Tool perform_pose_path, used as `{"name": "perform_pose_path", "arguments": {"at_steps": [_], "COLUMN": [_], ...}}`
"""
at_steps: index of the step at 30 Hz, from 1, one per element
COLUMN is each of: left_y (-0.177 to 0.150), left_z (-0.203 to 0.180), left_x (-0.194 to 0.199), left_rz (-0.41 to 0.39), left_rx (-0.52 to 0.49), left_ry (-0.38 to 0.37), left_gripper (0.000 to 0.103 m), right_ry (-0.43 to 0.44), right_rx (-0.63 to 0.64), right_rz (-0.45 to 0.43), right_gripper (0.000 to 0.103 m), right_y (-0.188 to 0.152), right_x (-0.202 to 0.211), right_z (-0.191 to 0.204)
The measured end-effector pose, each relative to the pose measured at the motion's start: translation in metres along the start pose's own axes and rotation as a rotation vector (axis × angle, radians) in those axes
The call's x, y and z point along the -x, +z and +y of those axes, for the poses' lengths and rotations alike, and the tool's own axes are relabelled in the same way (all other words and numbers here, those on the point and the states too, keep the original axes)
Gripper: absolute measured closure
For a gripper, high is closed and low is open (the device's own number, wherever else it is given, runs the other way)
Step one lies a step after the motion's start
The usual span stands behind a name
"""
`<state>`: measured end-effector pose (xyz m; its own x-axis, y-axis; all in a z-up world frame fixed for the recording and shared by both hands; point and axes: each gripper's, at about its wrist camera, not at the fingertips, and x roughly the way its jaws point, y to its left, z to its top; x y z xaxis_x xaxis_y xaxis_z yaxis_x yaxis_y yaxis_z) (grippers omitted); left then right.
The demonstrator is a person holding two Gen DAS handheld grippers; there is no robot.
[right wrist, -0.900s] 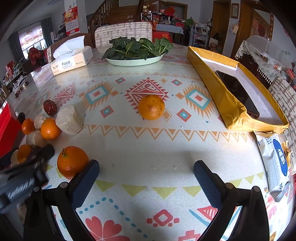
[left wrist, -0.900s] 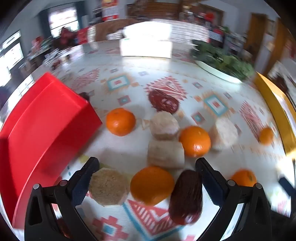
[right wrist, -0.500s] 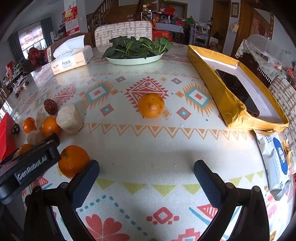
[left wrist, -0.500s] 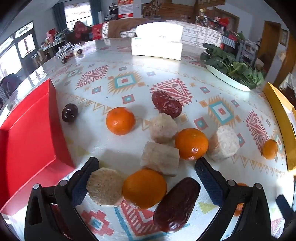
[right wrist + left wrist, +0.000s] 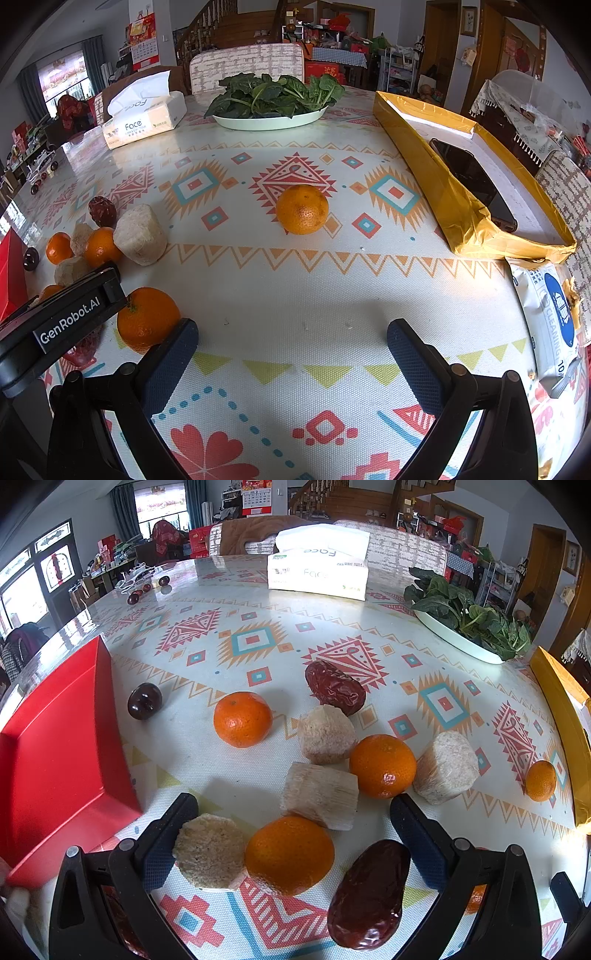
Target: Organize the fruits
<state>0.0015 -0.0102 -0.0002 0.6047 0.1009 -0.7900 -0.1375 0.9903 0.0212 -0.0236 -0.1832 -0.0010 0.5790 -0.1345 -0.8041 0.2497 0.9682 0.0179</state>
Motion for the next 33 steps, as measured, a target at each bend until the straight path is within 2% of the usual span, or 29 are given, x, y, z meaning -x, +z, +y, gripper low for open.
{"name": "perform_pose_path", "arguments": {"at_steps": [27, 33], "left_y": [0.0005, 0.0002], "left_z": [0.0002, 0.0004], "left_x": [0.0000, 0.0003], "left_rz": [-0.007, -0.008], "left_rx": [0.005, 0.006], "left_ry": [-0.007, -0.008], "left_gripper": [0.000, 0.000], "right_ry": [-0.003, -0.002], "right_rx": [-0.001, -0.010], "right_rz": [0.001, 0.042], "right_gripper": [0.000, 0.000], "right_y": [0.0003, 0.0041], "right_x": [0.0000, -0.0013], "right_z": [0.0005, -0.0007]}}
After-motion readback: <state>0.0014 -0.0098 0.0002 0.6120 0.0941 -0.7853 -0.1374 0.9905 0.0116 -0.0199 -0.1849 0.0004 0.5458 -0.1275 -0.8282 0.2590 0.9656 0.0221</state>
